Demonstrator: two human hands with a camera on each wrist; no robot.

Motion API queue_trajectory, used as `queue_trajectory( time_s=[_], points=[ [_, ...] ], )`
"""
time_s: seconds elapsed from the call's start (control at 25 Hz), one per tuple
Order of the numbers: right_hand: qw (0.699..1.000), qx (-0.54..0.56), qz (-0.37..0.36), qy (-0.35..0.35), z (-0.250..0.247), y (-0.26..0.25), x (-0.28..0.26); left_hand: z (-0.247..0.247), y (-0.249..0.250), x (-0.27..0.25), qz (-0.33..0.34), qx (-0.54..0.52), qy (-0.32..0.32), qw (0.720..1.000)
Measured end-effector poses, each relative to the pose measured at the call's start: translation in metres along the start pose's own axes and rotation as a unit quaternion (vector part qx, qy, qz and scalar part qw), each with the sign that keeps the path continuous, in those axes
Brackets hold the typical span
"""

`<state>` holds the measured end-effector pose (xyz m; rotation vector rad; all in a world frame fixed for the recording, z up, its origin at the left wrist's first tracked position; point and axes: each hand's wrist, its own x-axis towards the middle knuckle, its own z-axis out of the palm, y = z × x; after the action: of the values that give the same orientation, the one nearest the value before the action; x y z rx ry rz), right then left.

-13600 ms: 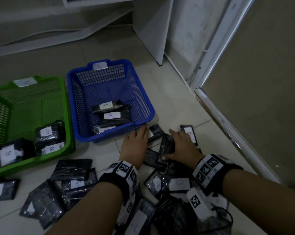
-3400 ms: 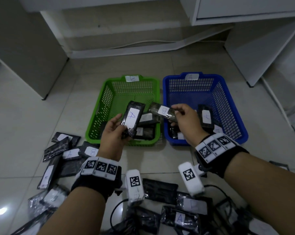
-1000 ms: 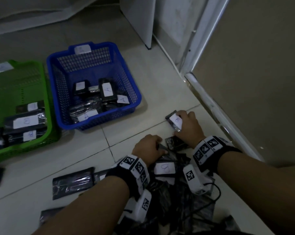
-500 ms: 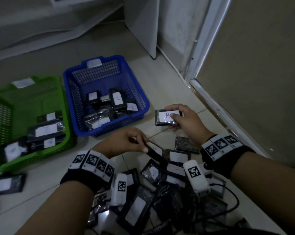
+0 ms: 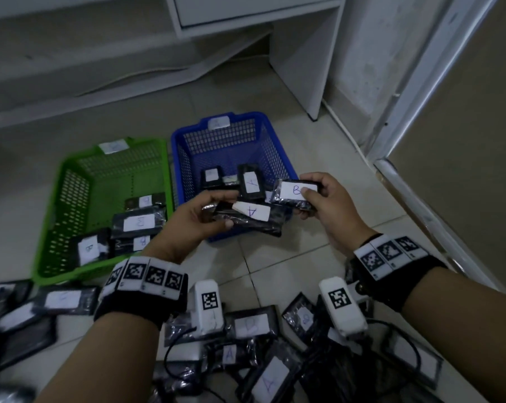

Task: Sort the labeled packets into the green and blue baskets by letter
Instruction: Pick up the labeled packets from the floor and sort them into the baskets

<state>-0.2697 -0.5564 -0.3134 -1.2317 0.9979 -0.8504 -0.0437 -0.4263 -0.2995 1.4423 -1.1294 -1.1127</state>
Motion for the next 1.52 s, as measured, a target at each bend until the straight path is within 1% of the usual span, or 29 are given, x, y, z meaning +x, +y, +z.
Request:
queue_trajectory(
  time_s=[0.08,0.12,0.2,0.24,0.28,0.32,0.44,0.48,0.56,0.6,0.64,0.72,0.76,0.8,0.88,0.92,0.96,1.0,1.04,1.08,1.12,1.2,1.28,1.36,1.4,1.52],
  points=[
    [1.000,0.002,0.000,0.001,0.006,0.002,0.007,0.000,-0.008,0.004,0.025,0.072,0.075,0.994],
    [1.000,0.000,0.001,0.006,0.009,0.004,0.011,0.003,-0.014,0.008,0.026,0.103,0.118,0.987],
    [1.000,-0.006,0.000,0.024,0.013,0.006,0.017,0.013,-0.027,0.020,0.008,0.142,0.199,0.970],
    [0.999,-0.010,-0.002,0.034,0.015,0.008,0.020,0.018,-0.032,0.027,0.000,0.169,0.224,0.960],
    [0.999,-0.016,-0.004,0.041,0.016,0.009,0.023,0.024,-0.037,0.034,-0.003,0.201,0.227,0.953],
    [0.999,-0.022,-0.005,0.043,0.017,0.010,0.025,0.029,-0.039,0.041,0.002,0.231,0.206,0.951],
    [0.999,-0.033,0.003,0.019,0.023,0.011,0.025,0.031,-0.039,0.050,0.036,0.324,0.100,0.940],
    [0.999,-0.039,0.006,0.006,0.027,0.011,0.024,0.027,-0.038,0.048,0.052,0.346,0.077,0.934],
    [0.999,-0.045,0.006,-0.012,0.038,0.013,0.022,0.016,-0.038,0.037,0.076,0.372,0.058,0.923],
    [0.999,-0.046,0.006,-0.018,0.047,0.014,0.022,0.009,-0.038,0.028,0.078,0.380,0.066,0.919],
    [0.999,-0.047,0.004,-0.021,0.055,0.014,0.022,0.002,-0.038,0.018,0.080,0.385,0.089,0.915],
    [0.998,-0.046,0.002,-0.045,0.079,0.012,0.021,-0.019,-0.043,-0.008,0.075,0.390,0.176,0.901],
    [0.997,-0.042,0.007,-0.060,0.093,0.011,0.021,-0.032,-0.048,-0.022,0.070,0.399,0.226,0.886],
    [0.996,-0.040,0.012,-0.078,0.110,0.011,0.023,-0.047,-0.054,-0.039,0.058,0.418,0.274,0.864],
    [0.993,-0.058,0.004,-0.104,0.147,0.016,0.025,-0.075,-0.070,-0.075,0.005,0.477,0.351,0.806],
    [0.990,-0.081,-0.014,-0.116,0.169,0.019,0.027,-0.088,-0.076,-0.093,-0.029,0.500,0.381,0.777],
    [0.985,-0.108,-0.035,-0.128,0.189,0.022,0.031,-0.098,-0.081,-0.108,-0.058,0.513,0.402,0.756],
    [0.979,-0.134,-0.051,-0.148,0.212,0.024,0.033,-0.108,-0.084,-0.124,-0.079,0.520,0.420,0.739],
    [0.970,-0.165,-0.063,-0.167,0.231,0.025,0.037,-0.115,-0.087,-0.135,-0.092,0.523,0.429,0.731],
    [0.958,-0.203,-0.071,-0.189,0.253,0.026,0.040,-0.123,-0.093,-0.147,-0.101,0.523,0.431,0.728],
    [0.947,-0.237,-0.075,-0.205,0.271,0.027,0.044,-0.129,-0.096,-0.155,-0.111,0.517,0.422,0.736],
    [0.927,-0.290,-0.069,-0.226,0.306,0.031,0.048,-0.142,-0.104,-0.173,-0.118,0.502,0.376,0.770],
    [0.914,-0.327,-0.047,-0.235,0.330,0.038,0.046,-0.148,-0.109,-0.191,-0.114,0.511,0.317,0.791],
    [0.904,-0.355,-0.036,-0.236,0.341,0.044,0.043,-0.154,-0.105,-0.201,-0.109,0.507,0.278,0.809],
    [0.896,-0.373,-0.051,-0.234,0.345,0.046,0.040,-0.160,-0.101,-0.204,-0.105,0.498,0.262,0.820],
    [0.879,-0.420,-0.076,-0.212,0.349,0.037,0.021,-0.190,-0.093,-0.209,-0.094,0.479,0.174,0.855]
  ],
)
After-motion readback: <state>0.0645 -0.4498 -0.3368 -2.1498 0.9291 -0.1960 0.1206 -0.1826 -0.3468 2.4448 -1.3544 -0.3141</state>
